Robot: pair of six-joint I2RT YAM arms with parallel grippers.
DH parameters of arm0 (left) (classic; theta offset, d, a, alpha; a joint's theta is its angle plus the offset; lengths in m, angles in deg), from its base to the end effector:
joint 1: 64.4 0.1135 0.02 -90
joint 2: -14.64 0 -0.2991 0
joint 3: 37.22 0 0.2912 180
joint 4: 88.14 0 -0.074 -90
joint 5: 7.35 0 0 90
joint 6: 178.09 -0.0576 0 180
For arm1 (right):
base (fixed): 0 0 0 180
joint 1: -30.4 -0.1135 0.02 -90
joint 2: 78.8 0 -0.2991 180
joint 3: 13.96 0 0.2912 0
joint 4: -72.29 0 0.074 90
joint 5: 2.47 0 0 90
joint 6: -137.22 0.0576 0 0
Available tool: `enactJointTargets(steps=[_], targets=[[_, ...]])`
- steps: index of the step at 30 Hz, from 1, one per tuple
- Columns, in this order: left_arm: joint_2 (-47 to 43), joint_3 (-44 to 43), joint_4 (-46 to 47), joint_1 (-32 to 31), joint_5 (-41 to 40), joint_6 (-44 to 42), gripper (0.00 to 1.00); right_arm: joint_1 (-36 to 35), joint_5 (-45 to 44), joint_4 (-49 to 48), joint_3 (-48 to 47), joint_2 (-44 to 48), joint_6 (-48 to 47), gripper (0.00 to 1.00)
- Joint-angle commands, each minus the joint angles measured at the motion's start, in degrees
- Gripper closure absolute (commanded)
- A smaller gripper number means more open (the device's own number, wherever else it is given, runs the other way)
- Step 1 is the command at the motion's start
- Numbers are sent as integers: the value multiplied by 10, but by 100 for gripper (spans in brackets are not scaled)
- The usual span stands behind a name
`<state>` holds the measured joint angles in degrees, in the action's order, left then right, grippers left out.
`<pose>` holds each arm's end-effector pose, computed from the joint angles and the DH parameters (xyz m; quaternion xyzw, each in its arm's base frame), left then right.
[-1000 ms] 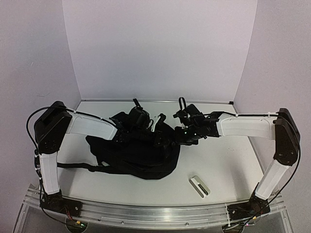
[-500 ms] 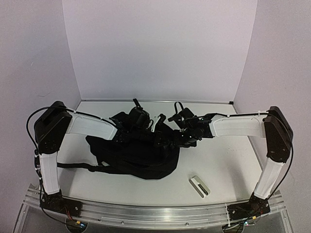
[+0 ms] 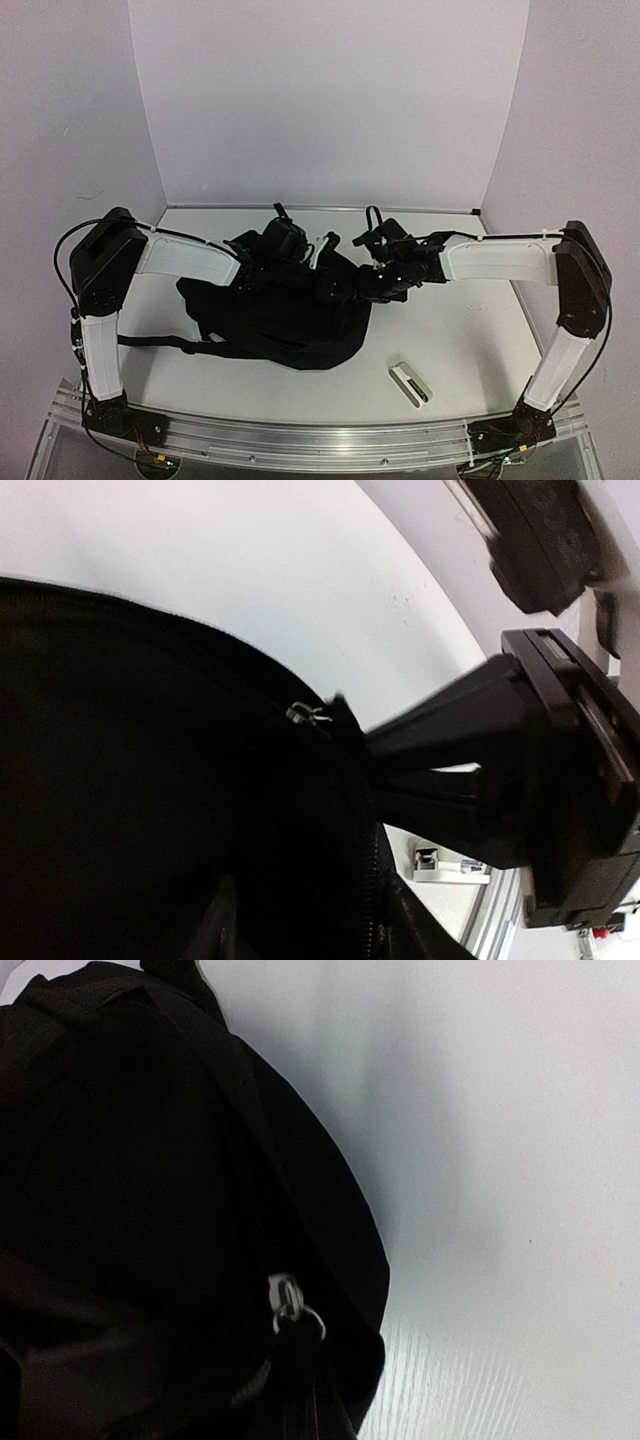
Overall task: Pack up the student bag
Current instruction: Zip the student bag at the center of the board.
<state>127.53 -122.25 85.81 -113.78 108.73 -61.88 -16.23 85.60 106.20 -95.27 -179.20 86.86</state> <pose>0.3051 -0.3946 0.1828 0.2766 0.8210 -0.4381 0.2399 0.2956 0.3101 0.2074 -0.0525 0.9468 0.2053 0.2424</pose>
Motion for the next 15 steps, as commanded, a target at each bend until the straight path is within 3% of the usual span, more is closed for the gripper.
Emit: enactJointTargets(steps=[1,7,15], targets=[[-20,-50,15,22,27,23,40,-3,56,3,39,72,27,100],[53,-128,5,25,73,43,33,-13,80,-9,71,91,43,100],[103,-196,-38,26,60,44,31,-20,100,-26,87,97,54,100]])
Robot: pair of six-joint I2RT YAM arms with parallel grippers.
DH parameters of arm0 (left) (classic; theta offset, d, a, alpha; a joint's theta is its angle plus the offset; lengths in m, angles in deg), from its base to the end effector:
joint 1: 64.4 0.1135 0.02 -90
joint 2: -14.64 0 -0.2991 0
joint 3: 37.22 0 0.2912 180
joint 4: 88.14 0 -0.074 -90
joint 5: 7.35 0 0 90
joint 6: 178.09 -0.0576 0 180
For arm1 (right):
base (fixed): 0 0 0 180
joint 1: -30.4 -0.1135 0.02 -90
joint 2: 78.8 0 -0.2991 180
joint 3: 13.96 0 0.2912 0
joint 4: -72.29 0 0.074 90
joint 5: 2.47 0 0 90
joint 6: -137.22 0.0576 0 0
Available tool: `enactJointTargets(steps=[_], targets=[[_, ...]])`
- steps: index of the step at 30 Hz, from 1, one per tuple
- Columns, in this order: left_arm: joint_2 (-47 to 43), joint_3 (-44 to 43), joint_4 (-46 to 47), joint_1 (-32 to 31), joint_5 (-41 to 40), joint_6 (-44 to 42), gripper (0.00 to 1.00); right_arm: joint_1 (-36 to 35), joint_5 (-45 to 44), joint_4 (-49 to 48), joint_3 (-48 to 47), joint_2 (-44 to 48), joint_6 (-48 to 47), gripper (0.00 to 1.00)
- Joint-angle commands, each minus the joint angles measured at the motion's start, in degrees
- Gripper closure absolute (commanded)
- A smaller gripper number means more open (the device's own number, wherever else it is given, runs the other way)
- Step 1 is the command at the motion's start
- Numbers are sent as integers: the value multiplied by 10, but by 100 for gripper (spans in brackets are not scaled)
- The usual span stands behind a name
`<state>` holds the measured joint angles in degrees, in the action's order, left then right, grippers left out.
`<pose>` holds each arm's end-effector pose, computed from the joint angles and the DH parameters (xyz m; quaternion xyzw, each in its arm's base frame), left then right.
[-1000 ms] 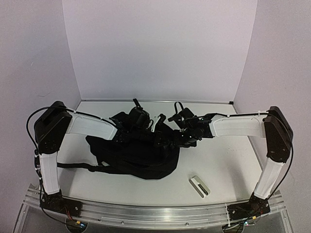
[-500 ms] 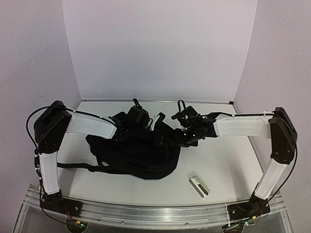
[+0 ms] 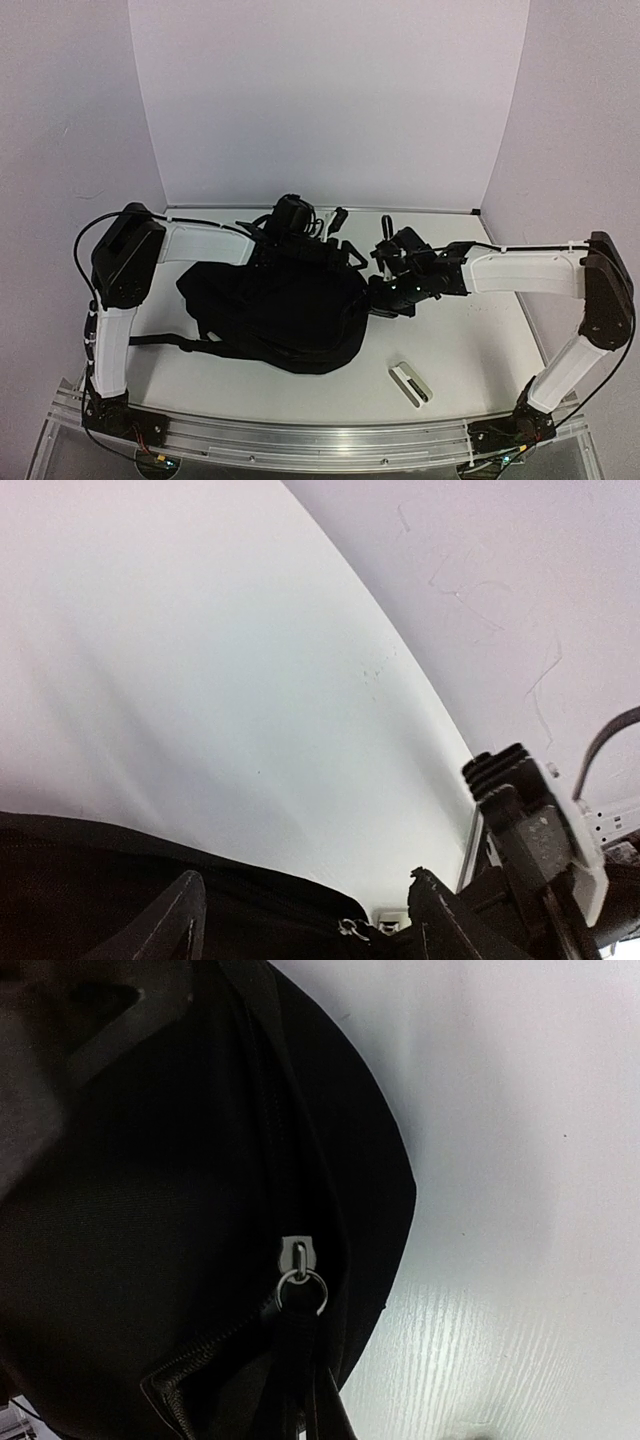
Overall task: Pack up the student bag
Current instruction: Zip the student bag at the center of the board.
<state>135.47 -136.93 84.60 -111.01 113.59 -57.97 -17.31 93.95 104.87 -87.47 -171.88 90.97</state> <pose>0.3587 -0.4226 0.2068 0.2539 0.7996 -0.4860 0.2449 0.2583 0.2936 0.2110 -0.0508 0.9433 0.2688 0.1881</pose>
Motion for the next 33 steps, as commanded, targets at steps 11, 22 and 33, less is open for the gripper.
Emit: enactJointTargets(steps=[11,22,33], targets=[[86,-73,-29,-1,-4,20,38,-34,35,-35,22,31,39,100],[118,-74,27,0,-25,37,52,-117,95,-67,30,32,107,100],[110,-75,33,5,-37,27,51,-196,72,-69,-24,2,135,100]])
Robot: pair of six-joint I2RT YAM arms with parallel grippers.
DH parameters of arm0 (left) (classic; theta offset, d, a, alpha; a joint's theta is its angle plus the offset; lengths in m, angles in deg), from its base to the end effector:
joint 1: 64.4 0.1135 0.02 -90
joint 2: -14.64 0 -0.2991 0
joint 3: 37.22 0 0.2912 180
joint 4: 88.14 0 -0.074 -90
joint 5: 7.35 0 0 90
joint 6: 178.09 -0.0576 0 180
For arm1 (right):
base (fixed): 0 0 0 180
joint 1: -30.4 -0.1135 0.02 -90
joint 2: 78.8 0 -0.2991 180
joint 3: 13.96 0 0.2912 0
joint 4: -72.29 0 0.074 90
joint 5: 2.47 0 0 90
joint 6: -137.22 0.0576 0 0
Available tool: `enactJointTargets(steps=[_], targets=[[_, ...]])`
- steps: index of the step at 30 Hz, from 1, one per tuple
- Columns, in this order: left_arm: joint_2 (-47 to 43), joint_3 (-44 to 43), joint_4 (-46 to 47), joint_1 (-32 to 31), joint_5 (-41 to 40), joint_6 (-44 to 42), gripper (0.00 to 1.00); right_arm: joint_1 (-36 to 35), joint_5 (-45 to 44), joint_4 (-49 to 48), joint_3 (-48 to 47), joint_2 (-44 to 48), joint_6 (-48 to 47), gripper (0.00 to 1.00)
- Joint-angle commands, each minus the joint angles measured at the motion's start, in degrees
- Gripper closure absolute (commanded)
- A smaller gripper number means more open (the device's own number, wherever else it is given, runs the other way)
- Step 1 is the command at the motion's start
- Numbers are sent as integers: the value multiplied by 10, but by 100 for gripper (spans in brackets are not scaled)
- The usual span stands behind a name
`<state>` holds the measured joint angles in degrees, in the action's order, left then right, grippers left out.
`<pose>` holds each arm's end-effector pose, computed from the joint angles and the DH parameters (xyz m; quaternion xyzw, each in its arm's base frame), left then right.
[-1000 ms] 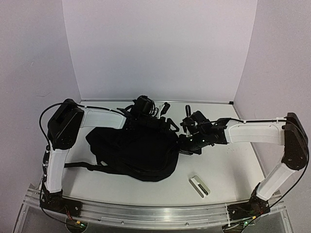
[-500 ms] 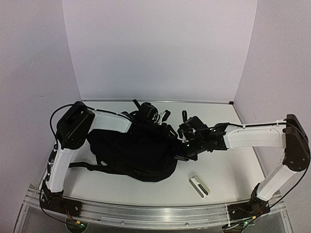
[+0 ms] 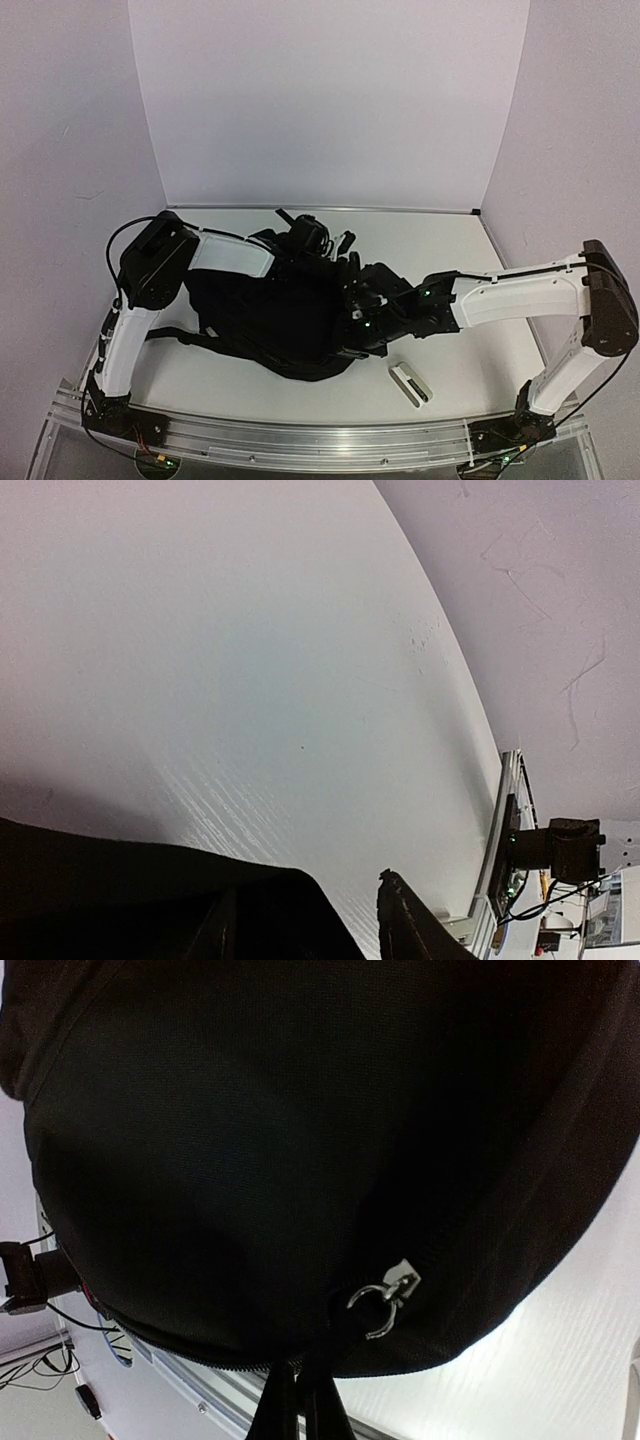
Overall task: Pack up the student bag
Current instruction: Zip the student bag at the center of the board.
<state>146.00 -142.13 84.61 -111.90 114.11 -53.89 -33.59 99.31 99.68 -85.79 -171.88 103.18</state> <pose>0.3702 -0.4485 0.1400 0.2253 0.8282 -0.4778 0.1872 0.1620 0.3589 0.2088 -0.1013 0.9258 0.3522 0.0927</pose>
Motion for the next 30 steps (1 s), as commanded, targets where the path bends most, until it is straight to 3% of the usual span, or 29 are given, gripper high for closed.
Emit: enactJointTargets(steps=[1,7,14,19,26,30], targets=[[-4,-26,23,14,-41,-21,50,-32,0,-16,-41,7,13,100],[-85,-24,-83,13,1,-90,34,9,-31,-10,2,47,7,100],[-141,-5,-259,-17,28,-138,28,36,-39,-8,20,70,-9,100],[-141,8,-295,-31,44,-120,26,37,-39,-7,20,67,-15,100],[-83,-49,-355,-46,71,-121,29,35,-25,-6,12,59,-30,100],[-58,-72,-380,-49,75,-124,44,34,-28,-7,12,59,-32,100]])
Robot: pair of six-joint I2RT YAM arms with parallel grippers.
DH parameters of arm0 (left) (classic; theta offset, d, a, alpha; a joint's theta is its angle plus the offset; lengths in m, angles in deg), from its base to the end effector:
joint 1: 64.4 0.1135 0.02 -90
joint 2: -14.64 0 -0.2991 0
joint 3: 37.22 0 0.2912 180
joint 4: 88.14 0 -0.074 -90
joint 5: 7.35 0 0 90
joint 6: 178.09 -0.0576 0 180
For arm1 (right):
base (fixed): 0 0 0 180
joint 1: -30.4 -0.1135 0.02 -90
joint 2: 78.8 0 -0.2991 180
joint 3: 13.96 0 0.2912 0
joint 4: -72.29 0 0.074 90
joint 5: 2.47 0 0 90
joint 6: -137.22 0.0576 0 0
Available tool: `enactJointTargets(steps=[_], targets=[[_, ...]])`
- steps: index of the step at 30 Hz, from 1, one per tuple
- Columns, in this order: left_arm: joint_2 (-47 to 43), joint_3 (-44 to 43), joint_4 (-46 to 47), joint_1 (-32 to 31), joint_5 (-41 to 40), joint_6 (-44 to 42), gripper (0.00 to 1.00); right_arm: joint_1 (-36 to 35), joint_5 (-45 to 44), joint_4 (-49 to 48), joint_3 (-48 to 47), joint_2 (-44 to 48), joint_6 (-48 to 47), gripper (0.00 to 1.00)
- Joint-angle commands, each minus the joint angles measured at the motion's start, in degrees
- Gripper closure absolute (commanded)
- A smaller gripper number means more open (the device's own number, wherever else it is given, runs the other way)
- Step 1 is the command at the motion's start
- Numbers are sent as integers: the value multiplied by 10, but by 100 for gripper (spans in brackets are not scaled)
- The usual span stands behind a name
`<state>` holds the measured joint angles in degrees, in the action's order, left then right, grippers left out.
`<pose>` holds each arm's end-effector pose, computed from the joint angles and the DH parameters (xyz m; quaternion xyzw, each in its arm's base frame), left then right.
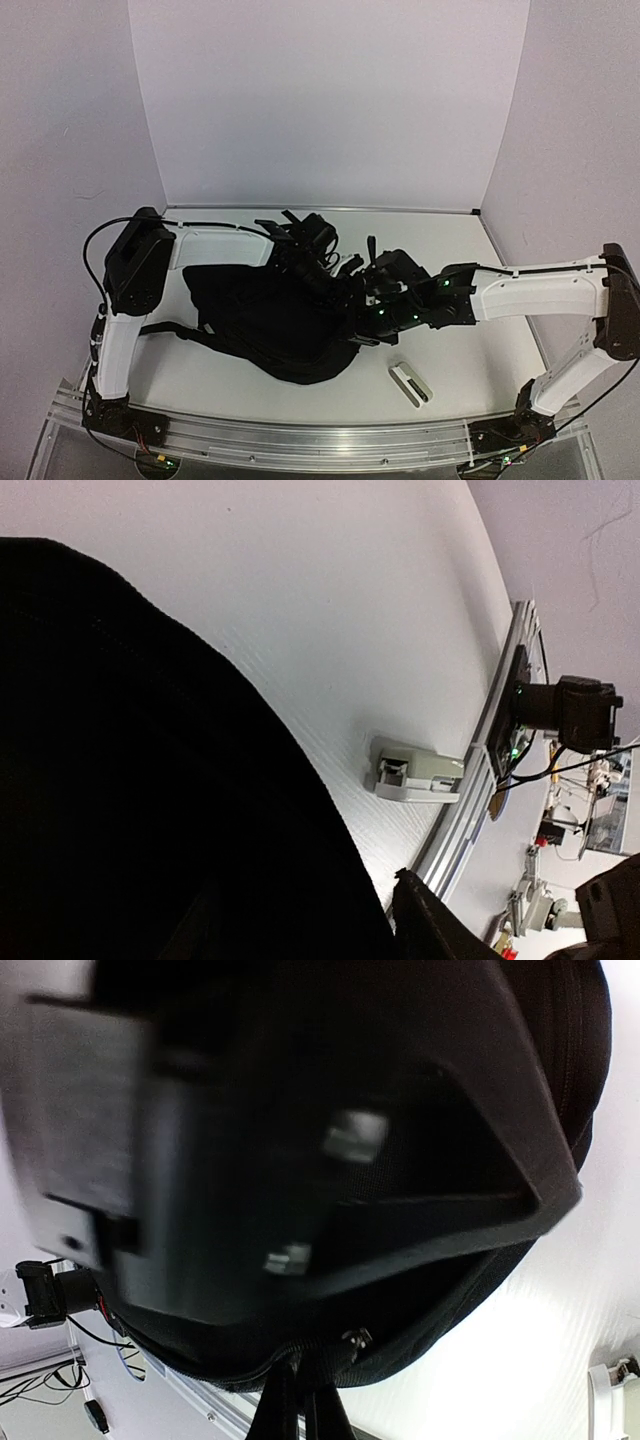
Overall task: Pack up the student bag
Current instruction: Zip the student bag at the center of the board.
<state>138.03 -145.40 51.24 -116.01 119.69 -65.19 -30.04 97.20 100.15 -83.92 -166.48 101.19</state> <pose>0.3038 -0.4393 0.1876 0.3151 0.8549 -0.4103 0.0379 0.1775 0.3325 0.2303 -0.0839 0.9192 0.3589 0.1384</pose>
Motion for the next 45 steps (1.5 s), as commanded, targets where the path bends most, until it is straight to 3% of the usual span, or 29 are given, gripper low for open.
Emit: enactJointTargets(steps=[1,8,10,21,29,34,37,43,45], targets=[[26,-41,-50,-8,22,-11,50,-2,-9,-12,-7,4,-13,100],[27,-15,13,-8,54,27,97,-7,-12,-12,-12,-2,-16,100],[25,-3,58,-8,50,48,100,-13,-11,-12,-16,-4,-15,100],[77,13,261,19,7,131,100,-55,22,-25,-20,-2,9,100],[101,-37,324,52,-42,139,100,-96,35,-33,-48,-30,18,100],[103,-61,338,83,-60,137,100,-95,-32,-29,-54,-3,42,100],[92,-65,341,94,-73,114,100,-66,-74,-20,-35,33,52,100],[73,-100,305,115,-68,64,99,44,-71,-19,-17,65,-5,100],[48,-95,293,116,-66,40,90,69,-64,-19,-26,65,-34,100]])
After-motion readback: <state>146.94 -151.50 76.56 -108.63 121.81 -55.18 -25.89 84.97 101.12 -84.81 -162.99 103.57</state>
